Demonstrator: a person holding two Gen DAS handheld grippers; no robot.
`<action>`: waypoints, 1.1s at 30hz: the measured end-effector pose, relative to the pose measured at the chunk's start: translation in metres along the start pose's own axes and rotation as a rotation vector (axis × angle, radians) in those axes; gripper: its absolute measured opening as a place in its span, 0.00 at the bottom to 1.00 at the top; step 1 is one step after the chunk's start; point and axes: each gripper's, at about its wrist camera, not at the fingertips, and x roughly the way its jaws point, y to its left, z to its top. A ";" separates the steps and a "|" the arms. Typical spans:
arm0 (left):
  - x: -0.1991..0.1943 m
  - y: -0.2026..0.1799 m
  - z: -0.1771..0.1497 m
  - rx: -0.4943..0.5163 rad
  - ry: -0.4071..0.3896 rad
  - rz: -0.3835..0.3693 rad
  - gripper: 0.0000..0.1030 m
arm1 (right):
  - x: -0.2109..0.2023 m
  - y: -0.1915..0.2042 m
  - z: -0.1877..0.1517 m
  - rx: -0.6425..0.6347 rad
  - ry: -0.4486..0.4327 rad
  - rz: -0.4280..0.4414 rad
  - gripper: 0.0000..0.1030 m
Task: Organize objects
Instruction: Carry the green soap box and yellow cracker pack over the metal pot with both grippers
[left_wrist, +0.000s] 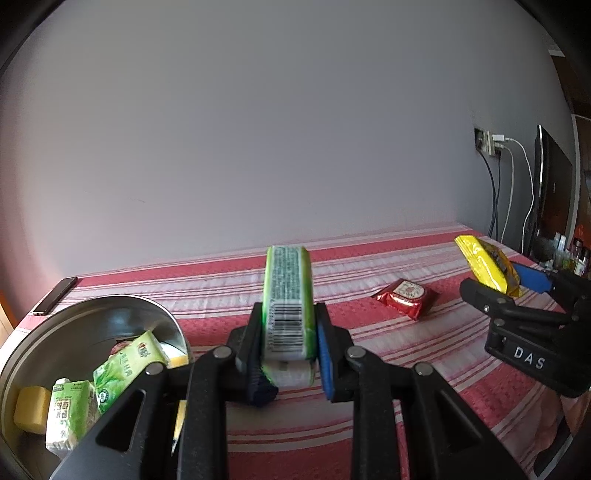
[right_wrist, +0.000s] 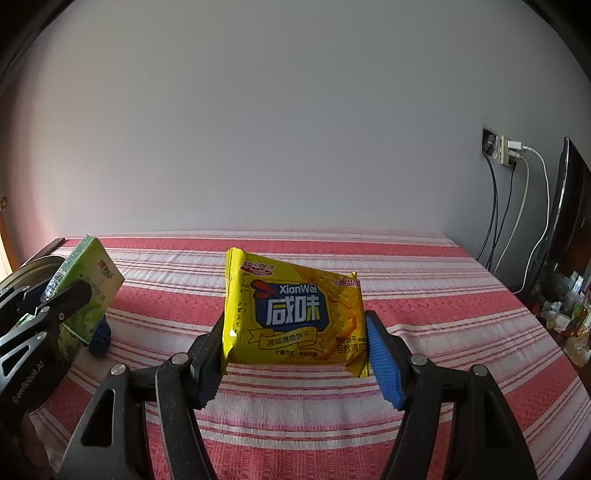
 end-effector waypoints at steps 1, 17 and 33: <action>-0.001 0.001 0.000 -0.006 -0.002 0.002 0.24 | -0.001 0.001 0.000 -0.006 -0.007 -0.002 0.68; -0.014 0.010 -0.004 -0.045 -0.039 0.017 0.24 | -0.018 0.008 0.001 -0.041 -0.100 -0.007 0.68; -0.027 0.020 -0.008 -0.083 -0.063 0.033 0.24 | -0.028 0.027 -0.002 -0.093 -0.141 0.025 0.68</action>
